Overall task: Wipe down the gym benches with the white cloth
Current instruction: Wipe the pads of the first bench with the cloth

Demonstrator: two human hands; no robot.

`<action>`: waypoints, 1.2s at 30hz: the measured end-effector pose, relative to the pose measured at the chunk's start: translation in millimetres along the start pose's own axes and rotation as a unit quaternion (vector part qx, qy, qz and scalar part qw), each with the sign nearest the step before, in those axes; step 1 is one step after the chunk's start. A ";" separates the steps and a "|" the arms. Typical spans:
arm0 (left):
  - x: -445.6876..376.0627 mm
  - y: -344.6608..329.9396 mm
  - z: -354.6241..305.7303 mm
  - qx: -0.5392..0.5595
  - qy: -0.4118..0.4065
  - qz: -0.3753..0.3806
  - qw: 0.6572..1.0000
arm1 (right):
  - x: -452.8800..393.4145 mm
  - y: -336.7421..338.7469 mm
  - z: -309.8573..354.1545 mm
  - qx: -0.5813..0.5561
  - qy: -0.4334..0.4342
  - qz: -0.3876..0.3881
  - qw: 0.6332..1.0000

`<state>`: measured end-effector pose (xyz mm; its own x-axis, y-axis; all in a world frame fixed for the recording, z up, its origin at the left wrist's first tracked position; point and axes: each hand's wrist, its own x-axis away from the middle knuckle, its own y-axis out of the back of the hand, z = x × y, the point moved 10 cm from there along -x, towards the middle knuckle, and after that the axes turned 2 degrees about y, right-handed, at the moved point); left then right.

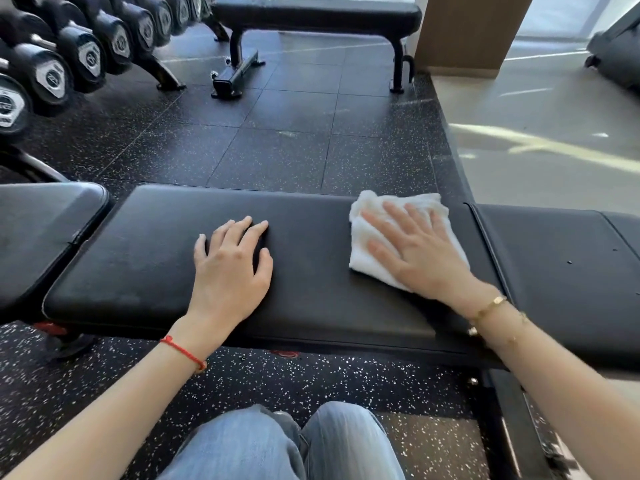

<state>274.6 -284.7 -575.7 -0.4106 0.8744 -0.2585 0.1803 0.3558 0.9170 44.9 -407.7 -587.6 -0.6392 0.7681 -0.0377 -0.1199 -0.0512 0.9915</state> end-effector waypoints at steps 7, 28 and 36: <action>-38.4 17.5 28.9 -0.037 0.008 -0.050 0.998 | -117.1 -8.3 23.8 -0.015 -0.001 0.055 0.998; -48.0 6.6 102.5 -0.106 0.221 0.088 0.965 | -198.9 -52.6 151.8 -0.193 0.108 0.245 0.944; -47.2 3.8 102.8 -0.094 0.223 0.106 0.965 | -205.1 -47.8 184.4 -0.220 0.149 0.253 0.930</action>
<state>386.5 -290.7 -591.2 -0.7333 0.6775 0.0578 0.1535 0.0821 0.9847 321.8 -445.0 -604.3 -0.8728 0.3675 0.3211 -0.0050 -0.6647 0.7471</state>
